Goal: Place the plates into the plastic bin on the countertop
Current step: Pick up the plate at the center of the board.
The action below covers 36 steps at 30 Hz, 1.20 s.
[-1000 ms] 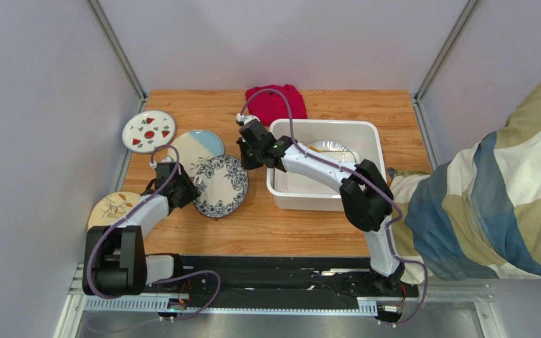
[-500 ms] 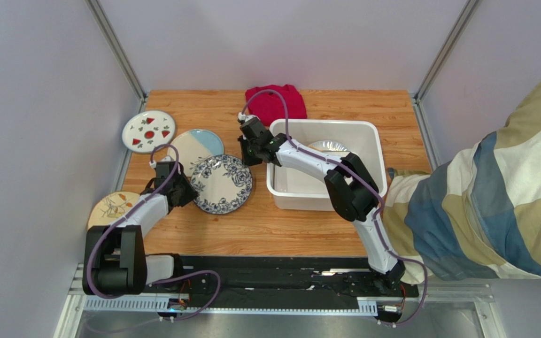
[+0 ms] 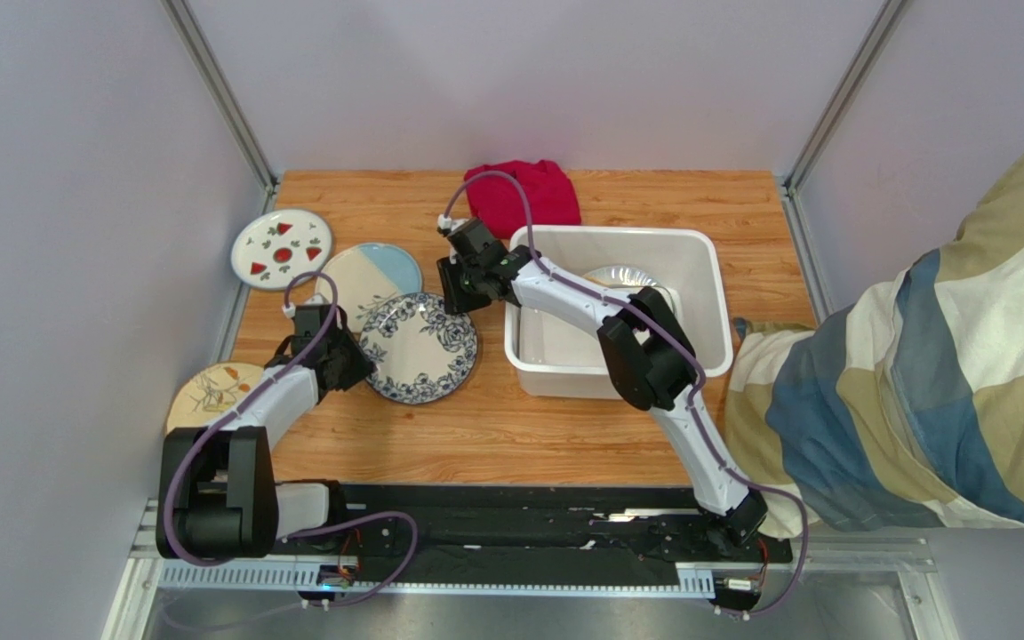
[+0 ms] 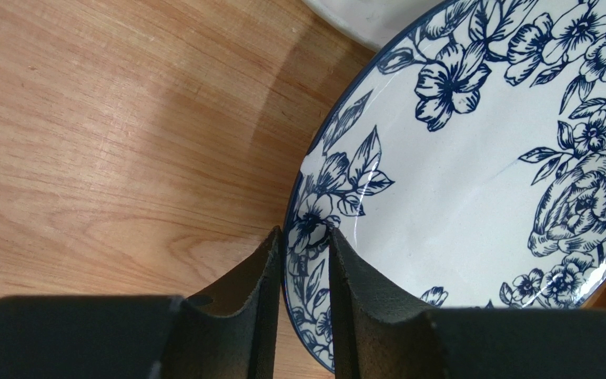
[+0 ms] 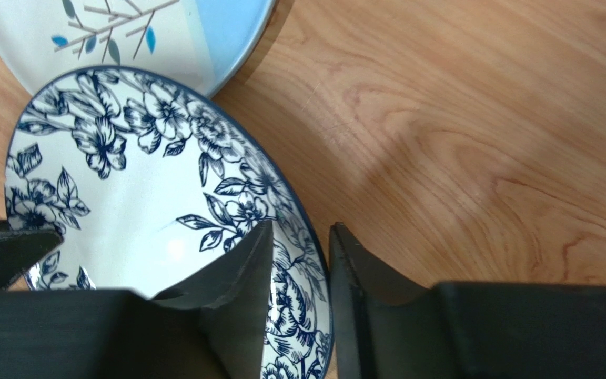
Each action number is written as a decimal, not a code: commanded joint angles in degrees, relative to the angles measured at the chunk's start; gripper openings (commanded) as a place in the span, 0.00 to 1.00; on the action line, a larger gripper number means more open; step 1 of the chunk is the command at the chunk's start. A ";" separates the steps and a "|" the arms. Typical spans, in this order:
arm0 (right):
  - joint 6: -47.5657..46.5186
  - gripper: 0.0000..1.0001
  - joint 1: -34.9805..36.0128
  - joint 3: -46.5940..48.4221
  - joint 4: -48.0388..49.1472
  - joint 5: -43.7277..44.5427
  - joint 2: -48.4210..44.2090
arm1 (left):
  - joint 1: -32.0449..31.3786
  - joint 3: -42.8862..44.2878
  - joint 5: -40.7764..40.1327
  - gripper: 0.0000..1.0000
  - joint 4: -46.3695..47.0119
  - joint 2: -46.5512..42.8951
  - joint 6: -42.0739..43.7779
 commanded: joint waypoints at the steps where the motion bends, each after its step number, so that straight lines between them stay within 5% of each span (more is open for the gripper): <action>1: -3.35 0.38 2.47 2.50 -4.63 -11.94 2.81 | -0.69 -0.03 3.01 0.29 0.22 1.64 -0.05; 8: -6.95 0.54 1.50 1.19 -6.49 -20.20 3.34 | -0.69 -0.20 3.19 0.29 0.30 1.64 0.04; 13: -6.87 0.53 1.50 -0.66 -3.86 -28.46 2.73 | -0.69 -0.12 3.10 0.29 0.48 1.64 0.04; 17: -3.98 0.42 1.50 -3.47 1.85 -32.68 0.01 | -0.69 -0.21 3.19 0.29 0.48 1.56 0.12; 30: 2.45 0.31 1.76 -5.85 11.97 -43.31 -4.66 | -0.69 -0.29 3.27 0.28 0.66 1.47 0.12; 33: 2.10 0.22 2.38 -5.94 12.15 -43.85 -5.01 | -0.78 -0.29 3.27 0.28 0.66 1.47 0.21; 36: 1.13 0.01 2.99 -5.67 10.92 -41.93 -5.71 | -0.69 -0.38 3.45 0.28 0.74 1.38 0.21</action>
